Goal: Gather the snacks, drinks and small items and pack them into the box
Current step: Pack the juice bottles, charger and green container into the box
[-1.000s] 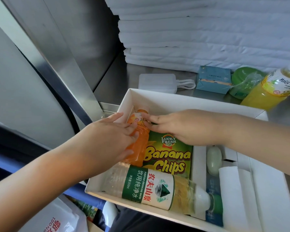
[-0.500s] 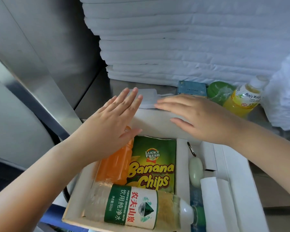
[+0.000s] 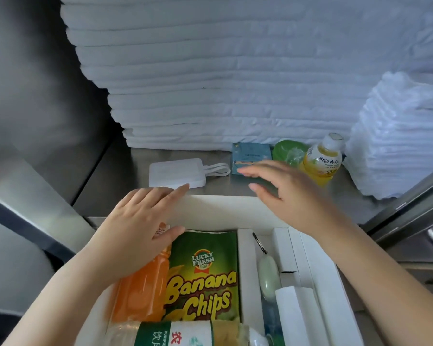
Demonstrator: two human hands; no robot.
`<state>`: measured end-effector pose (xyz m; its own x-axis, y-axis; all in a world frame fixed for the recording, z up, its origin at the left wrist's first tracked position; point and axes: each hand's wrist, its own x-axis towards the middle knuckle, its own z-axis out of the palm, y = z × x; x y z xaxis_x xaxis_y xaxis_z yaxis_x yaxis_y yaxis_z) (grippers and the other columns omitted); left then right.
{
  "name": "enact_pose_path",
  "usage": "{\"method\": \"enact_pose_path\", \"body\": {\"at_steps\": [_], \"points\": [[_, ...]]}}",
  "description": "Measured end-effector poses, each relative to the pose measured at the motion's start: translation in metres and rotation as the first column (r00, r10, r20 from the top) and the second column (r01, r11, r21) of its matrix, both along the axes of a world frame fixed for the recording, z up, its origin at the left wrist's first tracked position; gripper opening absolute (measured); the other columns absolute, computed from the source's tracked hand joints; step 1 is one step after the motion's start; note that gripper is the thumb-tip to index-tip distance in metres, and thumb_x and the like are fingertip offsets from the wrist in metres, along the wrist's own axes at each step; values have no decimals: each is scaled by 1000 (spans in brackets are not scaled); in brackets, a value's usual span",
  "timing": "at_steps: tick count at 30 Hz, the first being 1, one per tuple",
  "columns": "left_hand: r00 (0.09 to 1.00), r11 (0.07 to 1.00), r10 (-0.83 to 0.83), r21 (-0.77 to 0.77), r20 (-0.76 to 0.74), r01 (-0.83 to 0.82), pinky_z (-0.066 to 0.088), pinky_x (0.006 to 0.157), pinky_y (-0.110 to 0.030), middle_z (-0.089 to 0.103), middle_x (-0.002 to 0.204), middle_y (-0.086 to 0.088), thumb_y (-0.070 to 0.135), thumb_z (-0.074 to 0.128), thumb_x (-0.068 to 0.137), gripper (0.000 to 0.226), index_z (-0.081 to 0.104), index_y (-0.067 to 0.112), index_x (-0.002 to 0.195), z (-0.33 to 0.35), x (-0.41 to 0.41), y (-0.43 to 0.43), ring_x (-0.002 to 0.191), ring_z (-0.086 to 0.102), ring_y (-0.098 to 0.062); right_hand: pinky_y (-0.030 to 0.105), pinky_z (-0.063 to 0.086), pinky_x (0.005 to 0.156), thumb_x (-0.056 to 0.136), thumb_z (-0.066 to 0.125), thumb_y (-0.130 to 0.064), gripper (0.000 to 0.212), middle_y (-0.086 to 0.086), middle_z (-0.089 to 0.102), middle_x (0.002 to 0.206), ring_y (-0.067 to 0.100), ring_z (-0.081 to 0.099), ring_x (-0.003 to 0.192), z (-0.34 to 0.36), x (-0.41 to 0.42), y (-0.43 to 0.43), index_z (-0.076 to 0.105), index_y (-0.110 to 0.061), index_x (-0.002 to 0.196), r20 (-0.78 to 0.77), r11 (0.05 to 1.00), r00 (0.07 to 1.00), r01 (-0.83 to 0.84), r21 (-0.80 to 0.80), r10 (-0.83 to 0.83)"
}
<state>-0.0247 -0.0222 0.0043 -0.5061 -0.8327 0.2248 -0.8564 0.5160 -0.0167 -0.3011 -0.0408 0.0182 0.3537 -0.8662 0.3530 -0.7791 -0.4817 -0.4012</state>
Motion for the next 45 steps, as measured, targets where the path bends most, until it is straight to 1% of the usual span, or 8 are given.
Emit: {"method": "enact_pose_path", "body": {"at_steps": [5, 11, 16, 20, 24, 31, 36, 45], "points": [[1000, 999, 11, 34, 15, -11, 37, 94, -35, 64, 115, 3, 52, 39, 87, 63, 42, 19, 140, 3, 1, 0, 104, 61, -22, 21, 28, 102, 89, 58, -11, 33, 6, 53, 127, 21, 45, 119, 2, -24, -1, 60, -10, 122, 83, 896, 938, 346, -277, -337], [1000, 1000, 8, 1, 19, -8, 42, 90, -37, 65, 111, 4, 52, 34, 86, 64, 46, 17, 138, 4, 0, -1, 99, 64, -21, 37, 28, 110, 90, 56, -8, 44, 9, 38, 146, 28, 29, 133, 0, -60, -4, 49, -9, 134, 119, 786, 824, 564, -253, -554], [1000, 999, 6, -33, 8, -6, 39, 90, -36, 66, 110, 2, 51, 35, 85, 63, 48, 15, 136, 3, -1, -1, 99, 65, -23, 25, 32, 98, 93, 52, -7, 48, 2, 37, 146, 19, 39, 130, -5, -64, -5, 43, -15, 139, 130, 828, 844, 536, -164, -520], [1000, 1000, 14, -6, 1, -14, 37, 92, -37, 66, 112, 1, 51, 33, 86, 64, 44, 17, 138, 1, 0, -2, 102, 63, -24, 24, 40, 86, 94, 51, -13, 40, -5, 50, 134, 15, 55, 107, 2, -75, -8, 53, -25, 132, 192, 841, 848, 522, -143, -494], [999, 999, 28, 37, -18, -28, 38, 95, -40, 64, 116, 0, 53, 31, 86, 64, 39, 21, 140, 0, 0, -2, 106, 61, -25, 23, 41, 77, 92, 57, -20, 36, -10, 58, 123, 9, 58, 91, 5, -77, -11, 58, -30, 127, 231, 845, 839, 524, -105, -492], [999, 998, 30, 59, -36, -28, 38, 96, -39, 63, 117, 2, 54, 30, 86, 63, 33, 24, 141, 0, 0, -2, 108, 59, -23, 23, 45, 74, 90, 61, -24, 34, -9, 61, 119, 6, 58, 84, 9, -43, -27, 61, -27, 124, 216, 885, 881, 451, -112, -421], [999, 999, 27, 42, -41, -25, 35, 94, -36, 64, 116, 1, 53, 31, 86, 62, 29, 24, 140, 1, -1, -1, 106, 61, -24, 24, 47, 77, 92, 58, -28, 35, -3, 63, 121, 10, 60, 96, 19, -32, -46, 59, -28, 126, 166, 926, 918, 373, -57, -359], [998, 996, 50, 81, -44, -46, 27, 98, -33, 61, 122, 2, 58, 26, 85, 62, 22, 31, 141, -1, 1, -1, 113, 57, -23, 10, 37, 68, 92, 57, -30, 34, -4, 63, 122, 2, 53, 90, 22, -33, -61, 59, -30, 127, 133, 941, 935, 336, -27, -330]]}}
